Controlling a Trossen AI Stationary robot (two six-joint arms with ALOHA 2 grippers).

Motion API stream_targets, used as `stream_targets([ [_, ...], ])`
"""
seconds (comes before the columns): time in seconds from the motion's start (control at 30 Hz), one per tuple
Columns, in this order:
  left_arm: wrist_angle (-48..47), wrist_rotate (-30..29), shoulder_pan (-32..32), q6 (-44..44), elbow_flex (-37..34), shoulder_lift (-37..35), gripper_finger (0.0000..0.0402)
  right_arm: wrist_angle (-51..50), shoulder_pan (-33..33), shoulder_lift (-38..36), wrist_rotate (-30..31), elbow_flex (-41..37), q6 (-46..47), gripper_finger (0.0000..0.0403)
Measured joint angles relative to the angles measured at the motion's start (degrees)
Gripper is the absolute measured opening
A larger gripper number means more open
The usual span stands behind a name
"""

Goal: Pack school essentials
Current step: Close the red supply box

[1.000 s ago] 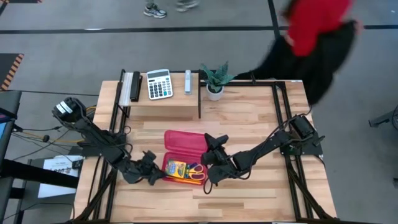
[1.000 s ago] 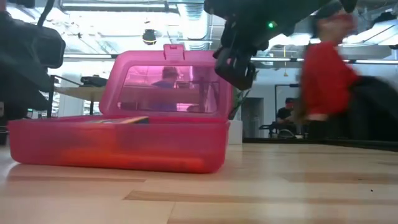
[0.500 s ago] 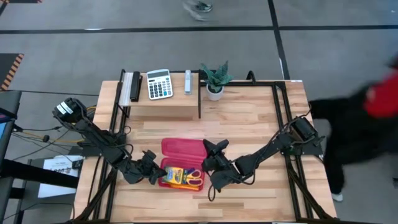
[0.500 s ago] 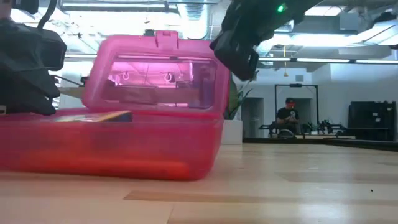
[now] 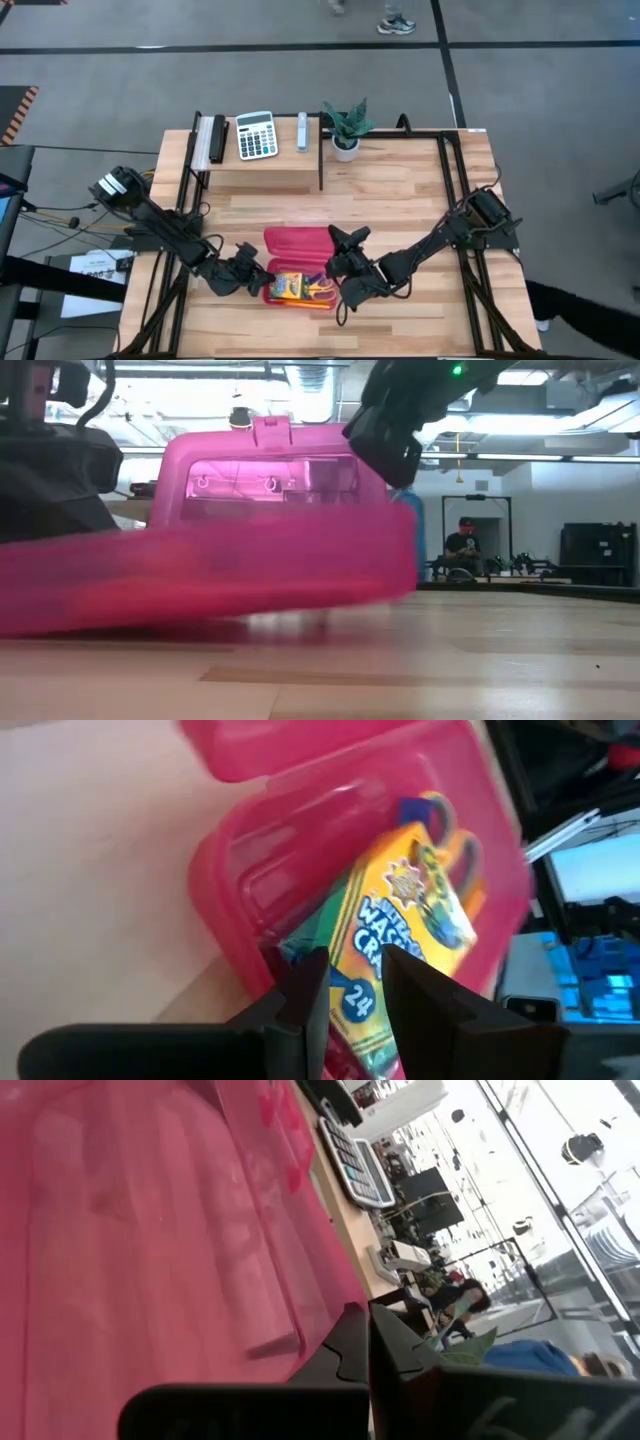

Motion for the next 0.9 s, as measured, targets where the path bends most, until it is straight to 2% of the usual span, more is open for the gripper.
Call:
stream_targets([
  [0.2, 5.33, 0.55, 1.25, 3.52, -0.11, 2.09, 0.0086, 0.63, -0.35, 0.17, -0.98, 0.0, -0.11, 0.0001],
  [0.4, 5.2, -0.61, 1.33, 3.55, -0.11, 2.09, 0.0086, 0.68, 3.93, 0.17, -0.68, 0.0, -1.5, 0.0001],
  [0.5, 5.17, -1.95, 1.33, 3.55, -0.13, 2.1, 0.0086, 0.75, 6.53, 0.13, -3.77, 0.0, -1.33, 0.0001],
  [0.7, 5.1, -3.43, 1.33, 4.03, -0.22, 2.09, 0.0086, -0.92, 9.51, 0.13, -5.68, 0.0, 5.17, 0.0001],
  [0.83, 7.93, 2.55, 1.42, 5.54, -0.37, 1.33, 0.0086, -2.79, 9.6, 0.13, -5.97, 0.0, 8.89, 0.0001],
  [0.9, 8.8, 6.18, 1.26, 5.97, -0.42, -0.12, 0.0086, -3.16, 9.47, 0.16, -8.61, -0.05, 10.87, 0.0001],
])
